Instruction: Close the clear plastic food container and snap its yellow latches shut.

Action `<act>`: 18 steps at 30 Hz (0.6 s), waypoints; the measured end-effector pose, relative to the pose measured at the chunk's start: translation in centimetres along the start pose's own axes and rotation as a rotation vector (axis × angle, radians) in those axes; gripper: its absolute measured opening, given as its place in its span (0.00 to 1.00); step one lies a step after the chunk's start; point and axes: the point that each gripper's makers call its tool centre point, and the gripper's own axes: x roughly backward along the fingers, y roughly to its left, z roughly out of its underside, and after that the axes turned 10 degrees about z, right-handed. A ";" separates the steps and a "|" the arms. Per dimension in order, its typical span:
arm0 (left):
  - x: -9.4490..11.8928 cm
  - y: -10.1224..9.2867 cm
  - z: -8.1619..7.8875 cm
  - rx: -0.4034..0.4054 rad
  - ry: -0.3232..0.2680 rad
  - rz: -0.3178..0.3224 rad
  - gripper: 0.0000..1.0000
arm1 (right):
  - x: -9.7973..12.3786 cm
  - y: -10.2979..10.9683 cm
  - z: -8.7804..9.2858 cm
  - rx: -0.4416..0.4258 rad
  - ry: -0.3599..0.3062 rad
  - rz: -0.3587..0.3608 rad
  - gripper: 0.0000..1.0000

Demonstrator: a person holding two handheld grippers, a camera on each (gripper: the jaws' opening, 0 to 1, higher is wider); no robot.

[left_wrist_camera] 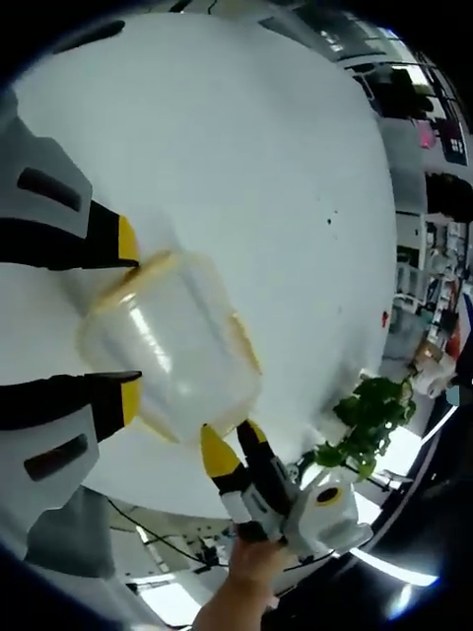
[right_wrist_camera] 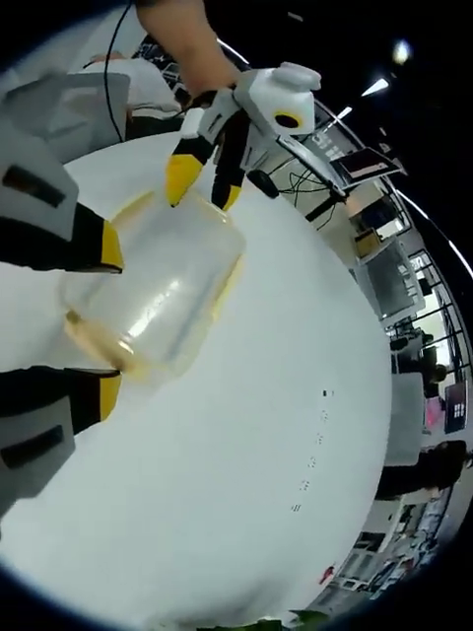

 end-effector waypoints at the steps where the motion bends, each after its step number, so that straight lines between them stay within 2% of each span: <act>1: 0.0 0.0 0.0 0.001 -0.003 0.002 0.38 | 0.0 0.0 0.0 0.008 0.000 -0.001 0.34; 5: -0.2 -0.1 0.0 0.022 -0.004 0.007 0.36 | -0.1 0.1 -0.1 0.007 -0.009 -0.012 0.32; 6: -0.4 -0.2 0.5 0.024 0.024 0.021 0.34 | 0.1 0.4 0.5 -0.045 0.029 -0.015 0.30; 7: -0.6 -0.5 0.5 0.126 0.000 0.028 0.33 | -0.4 0.2 0.5 0.006 0.009 -0.016 0.30; 8: -0.4 -0.2 0.6 0.116 0.015 0.028 0.33 | -0.5 0.3 0.6 -0.024 0.010 -0.001 0.30; 9: -0.4 -0.2 0.5 0.077 0.010 0.020 0.33 | -0.4 0.4 0.2 -0.009 0.022 -0.002 0.30; 11: -0.4 -0.3 0.5 0.051 0.018 0.022 0.34 | -0.1 0.5 0.0 -0.010 0.013 0.004 0.30; 15: -0.5 -0.2 0.3 0.056 0.037 0.031 0.34 | -0.2 0.3 -0.1 -0.017 -0.007 0.001 0.30; 18: -0.5 -0.2 0.4 0.049 0.043 0.034 0.34 | -0.2 0.3 -0.2 -0.020 0.005 -0.002 0.30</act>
